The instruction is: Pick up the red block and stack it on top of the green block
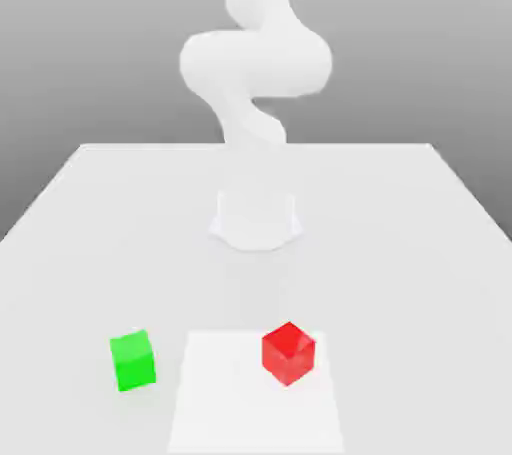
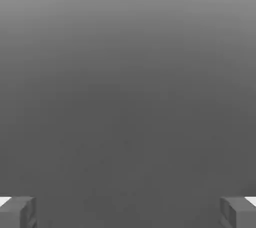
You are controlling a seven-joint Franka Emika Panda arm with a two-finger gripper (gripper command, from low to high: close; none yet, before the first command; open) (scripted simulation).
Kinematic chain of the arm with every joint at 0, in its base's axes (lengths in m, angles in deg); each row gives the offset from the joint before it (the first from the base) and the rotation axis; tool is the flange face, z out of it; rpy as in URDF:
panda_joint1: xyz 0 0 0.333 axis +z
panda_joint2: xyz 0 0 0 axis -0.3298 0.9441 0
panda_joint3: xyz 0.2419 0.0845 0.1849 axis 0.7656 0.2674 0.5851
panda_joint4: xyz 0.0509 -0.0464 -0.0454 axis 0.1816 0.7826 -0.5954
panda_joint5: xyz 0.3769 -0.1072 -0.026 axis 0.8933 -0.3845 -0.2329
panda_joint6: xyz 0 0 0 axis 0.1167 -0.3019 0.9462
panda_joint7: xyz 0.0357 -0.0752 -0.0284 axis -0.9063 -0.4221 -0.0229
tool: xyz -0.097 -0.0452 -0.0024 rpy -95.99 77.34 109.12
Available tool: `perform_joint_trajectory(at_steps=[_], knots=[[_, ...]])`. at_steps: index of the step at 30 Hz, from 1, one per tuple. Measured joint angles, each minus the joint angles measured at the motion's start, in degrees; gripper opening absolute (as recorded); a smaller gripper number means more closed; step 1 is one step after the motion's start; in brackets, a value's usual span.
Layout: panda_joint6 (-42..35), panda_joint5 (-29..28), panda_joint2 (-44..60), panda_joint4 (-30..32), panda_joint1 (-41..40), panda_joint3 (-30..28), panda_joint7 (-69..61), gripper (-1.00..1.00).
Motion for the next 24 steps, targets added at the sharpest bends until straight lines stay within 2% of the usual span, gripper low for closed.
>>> perform_joint_trajectory(at_steps=[12, 19, 24], knots=[[9.0, 8.7, 17.4, 9.7, 11.1, -9.3, -17.6, 0.00], [14.3, 11.5, 27.4, 15.3, 15.3, -10.6, -26.1, 0.00], [18.4, 10.9, 33.7, 19.4, 16.8, -10.1, -30.2, 0.00]])
